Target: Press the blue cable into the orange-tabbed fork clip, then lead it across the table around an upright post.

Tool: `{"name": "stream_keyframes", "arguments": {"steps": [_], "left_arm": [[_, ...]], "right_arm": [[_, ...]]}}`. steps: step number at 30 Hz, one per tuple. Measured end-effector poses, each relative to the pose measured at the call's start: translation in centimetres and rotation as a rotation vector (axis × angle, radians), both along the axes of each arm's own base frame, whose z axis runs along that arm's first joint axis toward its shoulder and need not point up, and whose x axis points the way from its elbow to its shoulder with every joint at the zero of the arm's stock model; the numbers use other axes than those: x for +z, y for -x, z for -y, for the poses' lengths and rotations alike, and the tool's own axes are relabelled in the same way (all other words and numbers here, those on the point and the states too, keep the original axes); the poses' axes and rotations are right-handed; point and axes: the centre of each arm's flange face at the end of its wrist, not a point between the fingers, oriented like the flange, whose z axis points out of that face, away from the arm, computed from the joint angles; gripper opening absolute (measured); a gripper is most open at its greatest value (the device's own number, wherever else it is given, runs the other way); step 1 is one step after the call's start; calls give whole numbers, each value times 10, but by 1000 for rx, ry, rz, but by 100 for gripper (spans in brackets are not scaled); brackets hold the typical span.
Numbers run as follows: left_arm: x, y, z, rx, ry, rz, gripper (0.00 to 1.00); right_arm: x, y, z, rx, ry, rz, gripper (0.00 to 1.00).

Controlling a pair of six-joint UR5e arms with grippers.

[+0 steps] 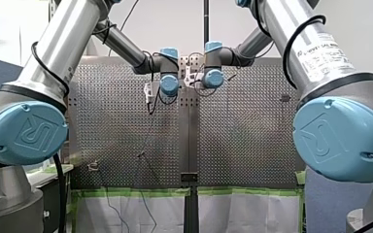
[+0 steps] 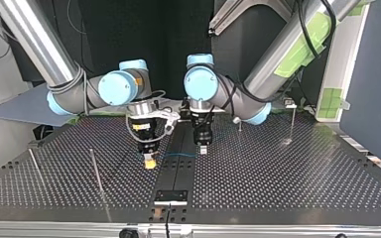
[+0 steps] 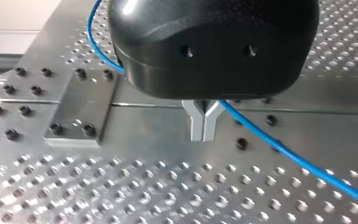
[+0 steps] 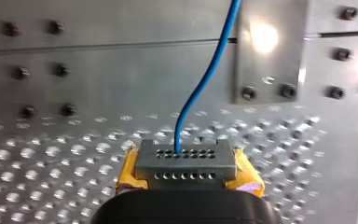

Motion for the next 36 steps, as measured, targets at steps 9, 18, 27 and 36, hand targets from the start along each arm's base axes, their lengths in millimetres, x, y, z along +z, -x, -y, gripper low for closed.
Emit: {"name": "stream_keyframes", "arguments": {"steps": [9,18,27,36], "left_arm": [[26,1,17,-23,5,21,0],[54,7,36,-52,14,35,0],[89,7,50,-74,45,73,0],[103,10,59,-101,65,87,0]], "right_arm": [[41,15,-3,-19,41,33,0],[78,34,-7,-45,71,58,0],[86,49,-1,-76,67,54,0],[91,61,4,-101,60,42,0]]}}
